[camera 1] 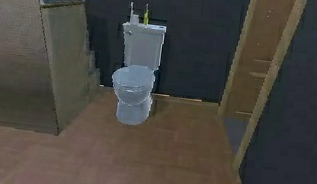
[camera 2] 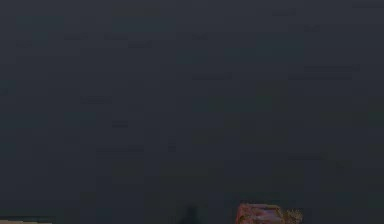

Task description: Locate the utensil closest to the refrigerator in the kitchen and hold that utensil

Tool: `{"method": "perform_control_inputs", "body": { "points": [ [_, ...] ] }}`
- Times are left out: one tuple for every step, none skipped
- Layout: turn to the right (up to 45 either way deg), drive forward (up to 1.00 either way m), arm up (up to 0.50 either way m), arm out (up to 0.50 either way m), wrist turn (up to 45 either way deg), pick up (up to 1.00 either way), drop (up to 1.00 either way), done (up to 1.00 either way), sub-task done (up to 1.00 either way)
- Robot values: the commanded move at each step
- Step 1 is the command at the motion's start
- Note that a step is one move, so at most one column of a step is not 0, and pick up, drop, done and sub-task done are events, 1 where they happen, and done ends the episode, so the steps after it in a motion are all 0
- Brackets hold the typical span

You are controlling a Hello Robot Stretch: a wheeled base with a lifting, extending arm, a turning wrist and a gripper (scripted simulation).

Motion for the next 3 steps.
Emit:
{"method": "perform_control_inputs", "body": {
  "points": [
    [6.0,0.0,0.0,0.0,0.0,0.0,0.0,0.0,0.0],
    [0.0,1.0,0.0,0.0,0.0,0.0,0.0,0.0,0.0],
    [0.0,0.65,0.0,0.0,0.0,0.0,0.0,0.0,0.0]
  ]
}}
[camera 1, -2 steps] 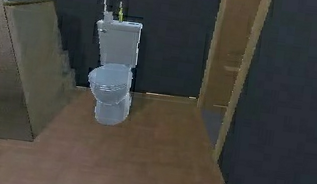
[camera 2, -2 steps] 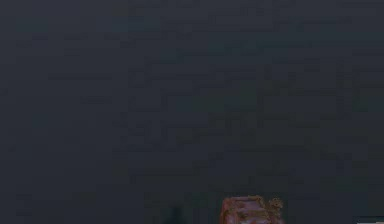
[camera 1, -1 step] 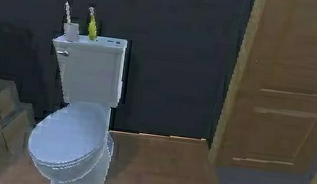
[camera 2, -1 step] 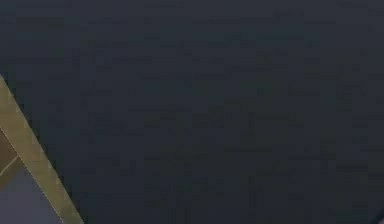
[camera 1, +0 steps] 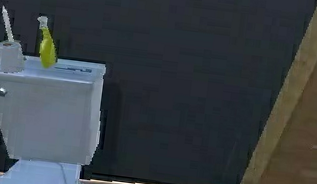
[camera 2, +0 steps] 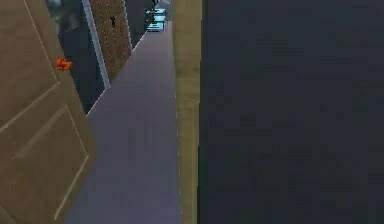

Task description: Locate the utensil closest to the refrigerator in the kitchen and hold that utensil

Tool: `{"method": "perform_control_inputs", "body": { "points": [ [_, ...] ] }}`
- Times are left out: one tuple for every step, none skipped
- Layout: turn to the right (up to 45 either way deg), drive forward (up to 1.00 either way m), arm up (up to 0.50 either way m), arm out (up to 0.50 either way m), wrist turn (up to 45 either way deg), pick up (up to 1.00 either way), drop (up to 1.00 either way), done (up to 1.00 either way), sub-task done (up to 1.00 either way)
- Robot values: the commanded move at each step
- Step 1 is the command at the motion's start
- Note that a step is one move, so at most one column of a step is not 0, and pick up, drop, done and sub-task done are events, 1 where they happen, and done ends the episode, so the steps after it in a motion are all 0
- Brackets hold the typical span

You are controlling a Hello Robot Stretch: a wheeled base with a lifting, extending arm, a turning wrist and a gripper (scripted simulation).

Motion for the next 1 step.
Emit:
{"method": "perform_control_inputs", "body": {
  "points": [
    [45.0,0.0,0.0,0.0,0.0,0.0,0.0,0.0,0.0]
  ]
}}
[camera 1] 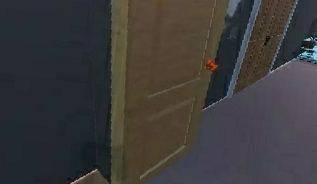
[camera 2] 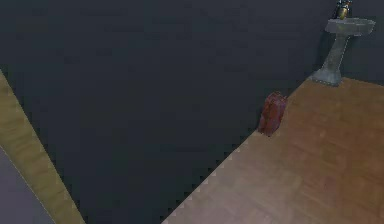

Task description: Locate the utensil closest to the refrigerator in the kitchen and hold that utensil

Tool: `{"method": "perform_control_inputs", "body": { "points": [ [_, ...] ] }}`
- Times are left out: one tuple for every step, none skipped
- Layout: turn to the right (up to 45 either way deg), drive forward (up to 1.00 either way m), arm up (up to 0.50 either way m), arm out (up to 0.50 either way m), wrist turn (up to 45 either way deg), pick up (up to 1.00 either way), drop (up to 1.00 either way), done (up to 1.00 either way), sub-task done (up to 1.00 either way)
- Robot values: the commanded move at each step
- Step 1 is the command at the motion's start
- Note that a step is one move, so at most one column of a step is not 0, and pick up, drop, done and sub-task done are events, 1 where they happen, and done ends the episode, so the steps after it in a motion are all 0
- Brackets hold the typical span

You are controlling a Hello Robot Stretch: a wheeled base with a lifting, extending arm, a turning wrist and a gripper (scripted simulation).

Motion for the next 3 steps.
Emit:
{"method": "perform_control_inputs", "body": {
  "points": [
    [18.0,0.0,0.0,0.0,0.0,0.0,0.0,0.0,0.0],
    [0.0,0.25,0.0,0.0,0.0,0.0,0.0,0.0,0.0],
    [-18.0,0.0,0.0,0.0,0.0,0.0,0.0,0.0,0.0]
  ]
}}
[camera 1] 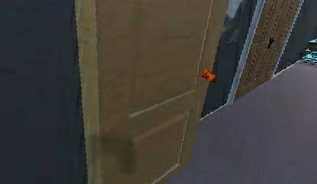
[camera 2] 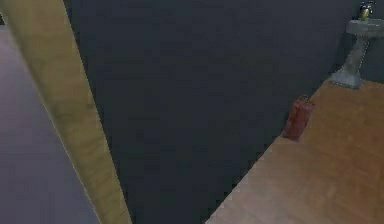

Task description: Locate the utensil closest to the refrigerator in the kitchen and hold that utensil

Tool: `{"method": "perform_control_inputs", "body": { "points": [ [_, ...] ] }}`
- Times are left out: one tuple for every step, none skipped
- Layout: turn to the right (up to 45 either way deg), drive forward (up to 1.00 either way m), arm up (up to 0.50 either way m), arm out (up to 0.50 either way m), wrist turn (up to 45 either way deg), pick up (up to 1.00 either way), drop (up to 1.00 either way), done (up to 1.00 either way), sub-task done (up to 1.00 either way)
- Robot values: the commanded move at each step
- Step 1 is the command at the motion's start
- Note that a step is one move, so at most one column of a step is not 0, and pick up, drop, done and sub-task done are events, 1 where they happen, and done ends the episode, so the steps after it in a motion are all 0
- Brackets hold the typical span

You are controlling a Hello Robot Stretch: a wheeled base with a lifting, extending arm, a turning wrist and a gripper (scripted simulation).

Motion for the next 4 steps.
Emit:
{"method": "perform_control_inputs", "body": {
  "points": [
    [0.0,0.5,0.0,0.0,0.0,0.0,0.0,0.0,0.0],
    [45.0,0.0,0.0,0.0,0.0,0.0,0.0,0.0,0.0],
    [30.0,0.0,0.0,0.0,0.0,0.0,0.0,0.0,0.0],
    [0.0,0.55,0.0,0.0,0.0,0.0,0.0,0.0,0.0]
  ]
}}
